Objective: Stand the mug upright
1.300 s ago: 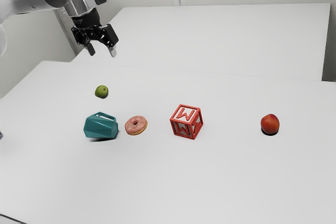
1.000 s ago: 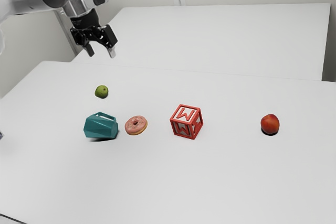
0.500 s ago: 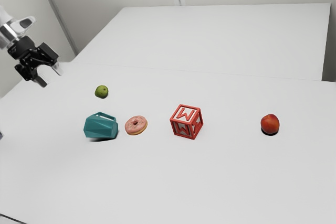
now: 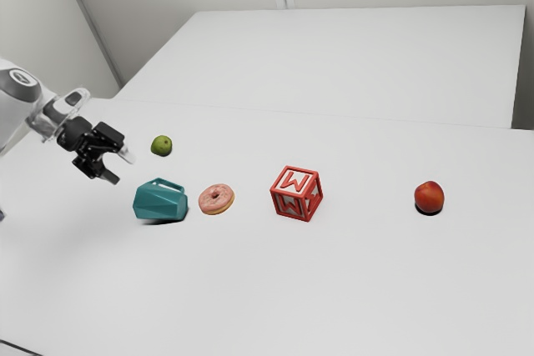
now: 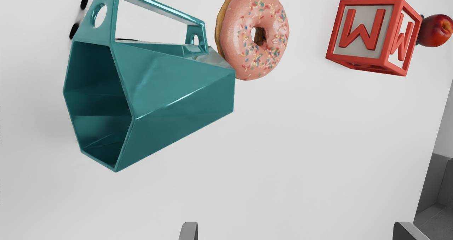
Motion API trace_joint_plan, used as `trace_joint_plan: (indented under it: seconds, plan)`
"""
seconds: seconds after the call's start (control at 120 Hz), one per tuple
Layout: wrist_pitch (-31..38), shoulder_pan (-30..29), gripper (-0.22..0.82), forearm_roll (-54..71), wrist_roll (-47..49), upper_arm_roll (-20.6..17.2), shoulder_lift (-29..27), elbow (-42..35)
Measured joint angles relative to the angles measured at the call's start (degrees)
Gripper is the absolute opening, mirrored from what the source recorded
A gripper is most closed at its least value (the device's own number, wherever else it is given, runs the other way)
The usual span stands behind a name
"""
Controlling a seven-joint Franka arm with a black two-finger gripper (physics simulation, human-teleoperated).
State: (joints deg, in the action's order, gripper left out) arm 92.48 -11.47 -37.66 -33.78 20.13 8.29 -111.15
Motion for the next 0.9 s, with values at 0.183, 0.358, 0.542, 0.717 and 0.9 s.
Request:
trace_joint_plan:
  seconds: [0.183, 0.358, 0.542, 0.717, 0.9]
  plan:
    - [5.4, -1.56, 0.6, -6.76, -5.35, -0.08, 4.38, -0.88]
    - [8.77, -2.73, 0.6, -10.45, -9.63, -0.16, 7.79, -0.69]
    - [9.11, -2.97, 0.6, -14.21, -12.97, -0.38, 10.25, -1.16]
    - [4.71, -3.34, 0.6, -16.43, -15.34, -0.44, 12.23, -1.56]
    - [1.11, -3.47, 0.24, -16.78, -17.2, -0.44, 12.53, -1.41]
